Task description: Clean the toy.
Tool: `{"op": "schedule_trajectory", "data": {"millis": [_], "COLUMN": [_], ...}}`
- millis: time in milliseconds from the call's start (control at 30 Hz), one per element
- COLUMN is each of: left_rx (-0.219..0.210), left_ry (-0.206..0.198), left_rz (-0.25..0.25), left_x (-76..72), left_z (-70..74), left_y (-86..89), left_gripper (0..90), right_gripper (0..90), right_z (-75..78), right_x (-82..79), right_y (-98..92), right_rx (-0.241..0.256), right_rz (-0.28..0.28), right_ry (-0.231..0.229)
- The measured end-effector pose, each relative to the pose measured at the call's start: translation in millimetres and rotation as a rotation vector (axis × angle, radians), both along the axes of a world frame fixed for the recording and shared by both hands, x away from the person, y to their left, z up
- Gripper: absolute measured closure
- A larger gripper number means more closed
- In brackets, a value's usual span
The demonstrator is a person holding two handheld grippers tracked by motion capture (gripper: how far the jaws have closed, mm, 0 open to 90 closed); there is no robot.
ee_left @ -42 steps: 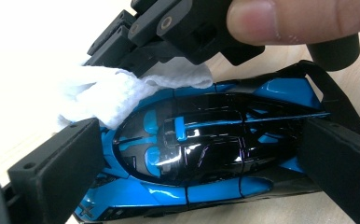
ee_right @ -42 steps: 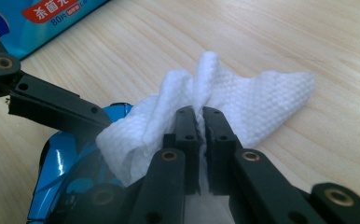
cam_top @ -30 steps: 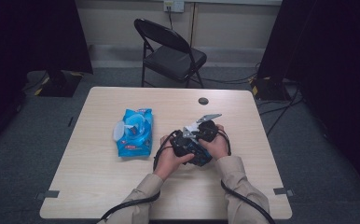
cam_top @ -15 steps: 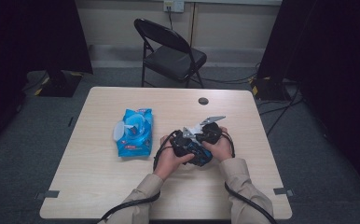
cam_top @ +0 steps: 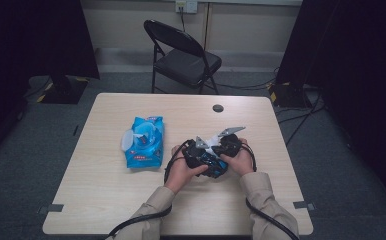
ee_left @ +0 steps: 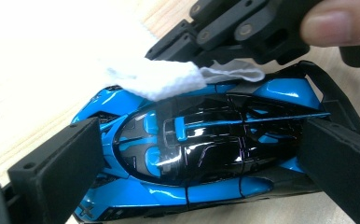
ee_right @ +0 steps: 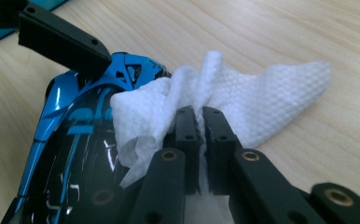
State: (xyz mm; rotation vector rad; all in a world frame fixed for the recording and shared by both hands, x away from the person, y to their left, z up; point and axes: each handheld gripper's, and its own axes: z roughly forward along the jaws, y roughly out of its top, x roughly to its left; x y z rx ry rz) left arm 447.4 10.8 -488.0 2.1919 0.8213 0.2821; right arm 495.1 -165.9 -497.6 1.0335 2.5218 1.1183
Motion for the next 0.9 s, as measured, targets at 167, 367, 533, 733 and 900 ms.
{"op": "schedule_trajectory", "data": {"millis": [167, 367, 533, 733, 900], "left_rx": [0.0, 0.004, 0.0, 0.002, 0.003], "left_ry": [0.0, 0.004, 0.006, 0.004, 0.005], "left_rz": [-0.001, -0.001, 0.001, 0.0, 0.0], "left_x": [-0.1, 0.0, 0.0, 0.0, 0.0], "left_z": [0.0, 0.4, 0.2, 0.3, 0.3], "left_y": [0.2, 0.0, -0.3, -0.2, -0.2], "left_gripper": [0.0, 0.0, 0.0, 0.0, 0.0], "right_gripper": [86.2, 86.2, 86.2, 86.1, 86.1], "right_z": [-0.1, 0.5, 0.9, -1.0, -1.9], "right_x": [-3.6, -6.7, -9.6, -14.2, -16.9], "right_y": [-5.2, -11.2, -15.8, -22.4, -27.7], "right_rx": [0.008, 0.008, 0.008, 0.038, 0.053], "right_rz": [0.004, 0.015, 0.02, 0.006, 0.009], "right_ry": [0.009, 0.021, 0.029, 0.032, 0.039]}}
